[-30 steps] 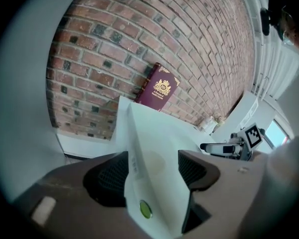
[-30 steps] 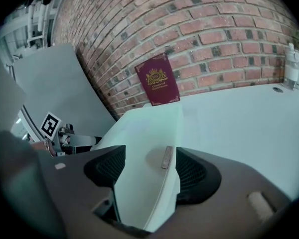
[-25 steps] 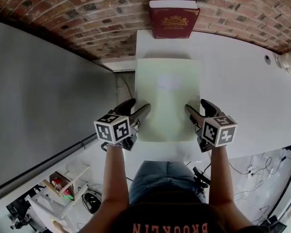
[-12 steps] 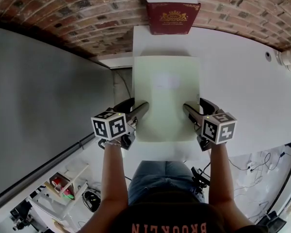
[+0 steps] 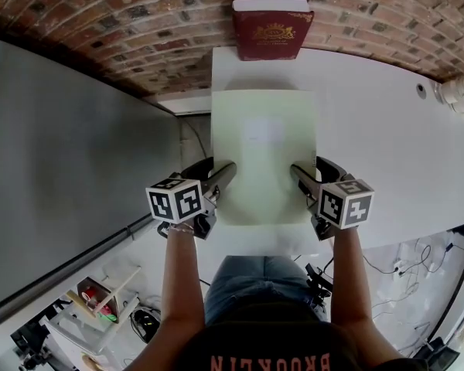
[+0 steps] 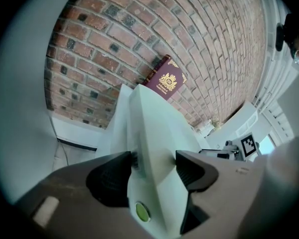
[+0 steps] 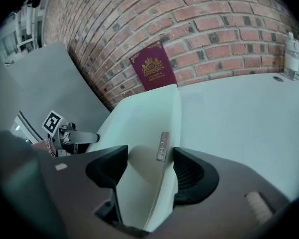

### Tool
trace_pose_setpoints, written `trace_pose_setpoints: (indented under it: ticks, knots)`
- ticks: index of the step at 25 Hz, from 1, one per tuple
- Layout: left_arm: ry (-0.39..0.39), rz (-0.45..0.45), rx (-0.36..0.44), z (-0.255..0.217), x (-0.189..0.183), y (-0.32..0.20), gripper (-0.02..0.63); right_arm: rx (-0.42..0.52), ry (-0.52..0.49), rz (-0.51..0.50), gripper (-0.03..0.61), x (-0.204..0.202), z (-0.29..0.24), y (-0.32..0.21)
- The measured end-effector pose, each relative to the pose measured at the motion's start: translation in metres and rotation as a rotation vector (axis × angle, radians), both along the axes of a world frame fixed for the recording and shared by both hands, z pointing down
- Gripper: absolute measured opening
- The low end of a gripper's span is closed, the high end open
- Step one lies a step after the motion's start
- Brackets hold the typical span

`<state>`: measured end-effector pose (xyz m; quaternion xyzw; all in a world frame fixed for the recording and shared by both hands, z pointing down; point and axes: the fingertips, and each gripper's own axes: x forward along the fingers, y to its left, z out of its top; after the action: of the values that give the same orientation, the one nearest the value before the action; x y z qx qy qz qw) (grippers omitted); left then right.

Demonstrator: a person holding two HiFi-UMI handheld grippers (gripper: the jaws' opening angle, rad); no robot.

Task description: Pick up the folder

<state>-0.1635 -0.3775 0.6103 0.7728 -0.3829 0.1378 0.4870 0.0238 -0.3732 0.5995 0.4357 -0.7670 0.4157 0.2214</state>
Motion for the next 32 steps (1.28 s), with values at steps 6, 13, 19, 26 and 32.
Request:
trace_pose_setpoints:
  ticks: [6, 13, 19, 26, 32]
  knots:
    - [-0.004, -0.008, 0.031, -0.016, -0.001, -0.003, 0.291, 0.036, 0.019, -0.014, 0.291, 0.0, -0.018, -0.003]
    - [-0.013, -0.007, 0.074, -0.036, -0.001, -0.003, 0.291, 0.066, 0.02, -0.002, 0.29, -0.001, -0.034, 0.002]
    - [-0.014, -0.009, 0.114, -0.055, -0.002, 0.003, 0.29, 0.121, 0.031, 0.002, 0.288, 0.0, -0.056, 0.007]
    - [-0.017, -0.008, 0.184, -0.084, -0.005, 0.003, 0.289, 0.187, 0.035, 0.008, 0.287, -0.003, -0.084, 0.011]
    - [-0.016, -0.008, 0.247, -0.111, -0.008, 0.003, 0.29, 0.25, 0.038, 0.012, 0.287, -0.006, -0.11, 0.012]
